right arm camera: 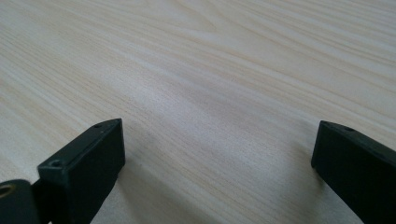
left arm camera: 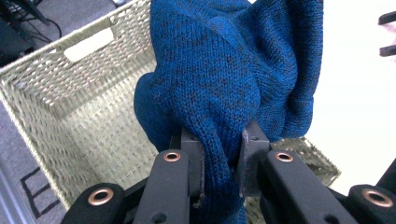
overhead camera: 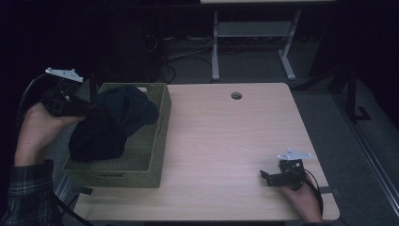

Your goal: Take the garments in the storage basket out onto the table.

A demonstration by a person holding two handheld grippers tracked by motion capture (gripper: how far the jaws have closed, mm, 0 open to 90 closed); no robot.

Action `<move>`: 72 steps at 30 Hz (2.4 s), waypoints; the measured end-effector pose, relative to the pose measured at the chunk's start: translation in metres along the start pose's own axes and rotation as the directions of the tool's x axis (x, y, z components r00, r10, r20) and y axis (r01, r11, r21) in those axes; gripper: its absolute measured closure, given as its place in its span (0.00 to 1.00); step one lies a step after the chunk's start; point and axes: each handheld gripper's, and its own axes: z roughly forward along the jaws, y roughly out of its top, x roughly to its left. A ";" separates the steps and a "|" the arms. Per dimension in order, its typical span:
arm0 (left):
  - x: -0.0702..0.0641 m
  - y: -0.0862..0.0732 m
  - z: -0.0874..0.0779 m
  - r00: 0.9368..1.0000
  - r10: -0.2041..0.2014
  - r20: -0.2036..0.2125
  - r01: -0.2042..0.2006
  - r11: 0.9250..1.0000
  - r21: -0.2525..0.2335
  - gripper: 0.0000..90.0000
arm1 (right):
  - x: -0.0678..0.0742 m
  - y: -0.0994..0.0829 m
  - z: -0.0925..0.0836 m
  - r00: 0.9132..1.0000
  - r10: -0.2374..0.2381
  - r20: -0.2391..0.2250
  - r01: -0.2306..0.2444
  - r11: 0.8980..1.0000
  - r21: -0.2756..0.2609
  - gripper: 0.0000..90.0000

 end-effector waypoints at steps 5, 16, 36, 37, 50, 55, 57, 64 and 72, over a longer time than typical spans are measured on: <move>-0.005 0.009 -0.002 1.000 0.007 0.001 -0.007 1.000 -0.013 0.85 | 0.000 0.000 0.000 1.000 0.000 0.000 0.000 1.000 0.000 0.03; -0.019 0.029 -0.005 1.000 0.016 0.007 -0.015 0.998 -0.063 0.86 | 0.000 0.000 0.000 1.000 0.000 0.000 0.000 1.000 0.000 0.03; -0.048 0.069 0.006 0.997 0.064 0.035 -0.058 0.989 -0.133 0.87 | 0.000 0.000 0.000 1.000 0.000 0.001 0.000 1.000 0.000 0.03; -0.051 0.073 0.008 0.997 0.069 0.044 -0.062 0.988 -0.139 0.87 | 0.000 0.000 0.000 1.000 -0.001 0.000 0.001 1.000 0.000 0.03; -0.076 0.094 0.031 0.990 0.120 0.072 -0.109 0.984 -0.138 0.87 | 0.000 0.000 0.000 1.000 0.000 0.000 0.000 1.000 0.000 0.03; -0.088 0.103 0.041 0.986 0.142 0.088 -0.129 0.982 -0.137 0.87 | 0.000 0.000 0.000 1.000 -0.001 0.000 0.001 1.000 0.000 0.03; -0.093 0.106 0.045 0.985 0.148 0.091 -0.134 0.981 -0.141 0.87 | 0.000 0.000 0.000 1.000 0.000 0.000 0.000 1.000 0.000 0.03; -0.109 0.115 0.064 0.979 0.170 0.116 -0.154 0.979 -0.133 0.87 | 0.000 0.000 0.000 1.000 0.000 0.001 0.000 1.000 0.000 0.03; -0.128 0.122 0.083 0.971 0.184 0.156 -0.162 0.977 -0.140 0.87 | 0.000 0.000 0.000 1.000 0.002 -0.001 -0.002 1.000 0.000 0.03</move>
